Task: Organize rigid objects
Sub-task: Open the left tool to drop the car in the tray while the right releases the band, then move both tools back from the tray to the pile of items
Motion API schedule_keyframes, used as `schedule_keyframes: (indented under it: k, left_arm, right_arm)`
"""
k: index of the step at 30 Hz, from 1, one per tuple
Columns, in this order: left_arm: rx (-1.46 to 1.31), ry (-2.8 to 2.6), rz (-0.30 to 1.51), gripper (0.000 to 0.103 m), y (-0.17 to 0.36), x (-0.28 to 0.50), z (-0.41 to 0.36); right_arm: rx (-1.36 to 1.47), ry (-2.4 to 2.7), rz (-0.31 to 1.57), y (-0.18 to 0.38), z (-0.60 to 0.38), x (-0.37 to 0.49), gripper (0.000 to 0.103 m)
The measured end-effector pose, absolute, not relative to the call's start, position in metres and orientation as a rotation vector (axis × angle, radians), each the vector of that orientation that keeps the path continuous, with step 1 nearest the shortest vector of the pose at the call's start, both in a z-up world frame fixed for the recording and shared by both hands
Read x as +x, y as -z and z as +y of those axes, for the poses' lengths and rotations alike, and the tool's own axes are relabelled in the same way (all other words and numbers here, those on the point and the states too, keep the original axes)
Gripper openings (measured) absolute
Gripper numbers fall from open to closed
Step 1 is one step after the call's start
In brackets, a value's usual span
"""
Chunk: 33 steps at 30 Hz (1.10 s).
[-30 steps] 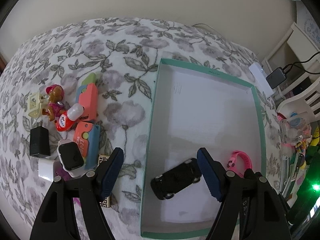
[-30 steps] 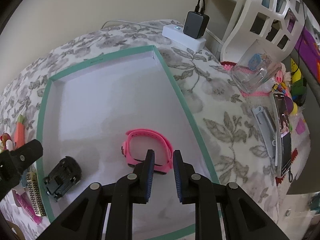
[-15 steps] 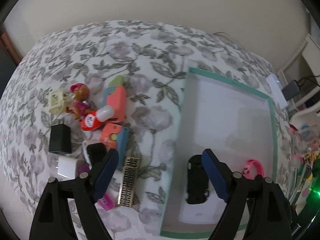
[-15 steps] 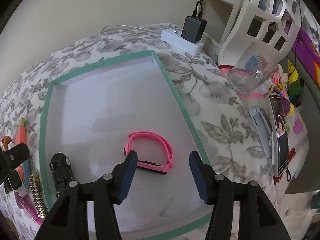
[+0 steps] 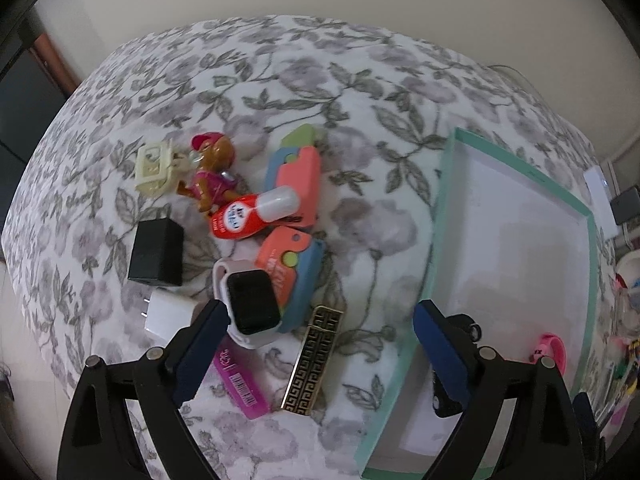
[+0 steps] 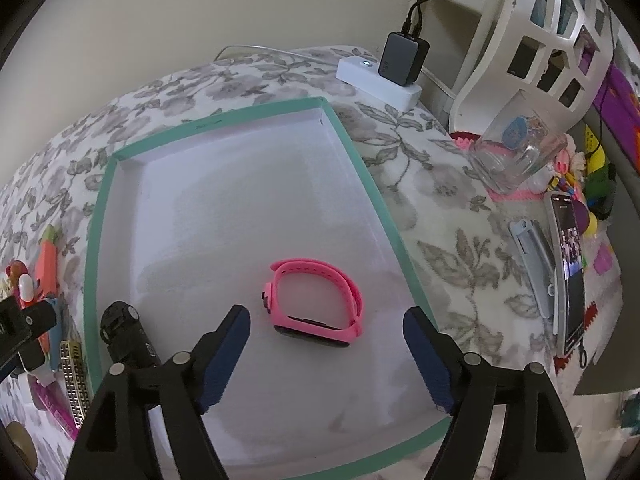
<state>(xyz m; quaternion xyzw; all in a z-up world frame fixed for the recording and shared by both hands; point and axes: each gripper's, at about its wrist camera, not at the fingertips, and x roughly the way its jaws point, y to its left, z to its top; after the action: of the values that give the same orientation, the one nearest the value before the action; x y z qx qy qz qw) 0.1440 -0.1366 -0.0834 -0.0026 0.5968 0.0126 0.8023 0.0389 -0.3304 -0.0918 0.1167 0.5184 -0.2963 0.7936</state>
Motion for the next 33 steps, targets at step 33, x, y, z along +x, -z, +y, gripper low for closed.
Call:
schedule_keyframes:
  k: [33]
  left_arm:
    - [-0.085, -0.153, 1.143, 0.103, 0.018, 0.151, -0.022]
  right_arm:
    - [0.225, 0.228, 0.969, 0.036, -0.213, 0.077, 0.103]
